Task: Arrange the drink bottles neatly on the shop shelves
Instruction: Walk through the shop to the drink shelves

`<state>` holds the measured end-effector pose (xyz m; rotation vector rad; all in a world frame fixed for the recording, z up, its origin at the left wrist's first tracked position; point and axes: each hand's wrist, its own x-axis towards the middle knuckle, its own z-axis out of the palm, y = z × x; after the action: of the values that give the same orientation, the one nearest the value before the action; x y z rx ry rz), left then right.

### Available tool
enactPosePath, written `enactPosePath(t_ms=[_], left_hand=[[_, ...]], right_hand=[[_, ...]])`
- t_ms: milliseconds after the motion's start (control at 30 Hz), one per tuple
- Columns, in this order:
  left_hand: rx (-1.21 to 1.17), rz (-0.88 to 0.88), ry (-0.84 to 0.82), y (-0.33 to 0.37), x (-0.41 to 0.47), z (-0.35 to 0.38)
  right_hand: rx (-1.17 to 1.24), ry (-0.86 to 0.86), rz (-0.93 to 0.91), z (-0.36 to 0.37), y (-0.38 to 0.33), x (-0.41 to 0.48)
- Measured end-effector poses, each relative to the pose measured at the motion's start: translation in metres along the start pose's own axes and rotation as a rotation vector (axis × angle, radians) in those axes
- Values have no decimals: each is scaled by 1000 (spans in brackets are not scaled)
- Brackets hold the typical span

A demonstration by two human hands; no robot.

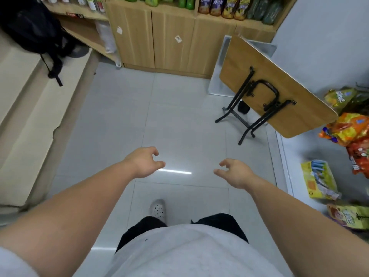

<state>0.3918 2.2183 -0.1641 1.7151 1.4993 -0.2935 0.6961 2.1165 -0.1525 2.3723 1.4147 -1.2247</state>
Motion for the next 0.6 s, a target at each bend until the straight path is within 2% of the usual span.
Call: enactPosePath(t_ms=[100,300,600], left_hand=[[39,2,43,5,53,-58],[42,-24,15,28,157,-134],[-26,-115,85,119,317,-264]], right_hand=[[6,8,-23,-40,-45,47],[35,-13,-59,-109,-102,154],[1,-65,-161,-271,-162,340]])
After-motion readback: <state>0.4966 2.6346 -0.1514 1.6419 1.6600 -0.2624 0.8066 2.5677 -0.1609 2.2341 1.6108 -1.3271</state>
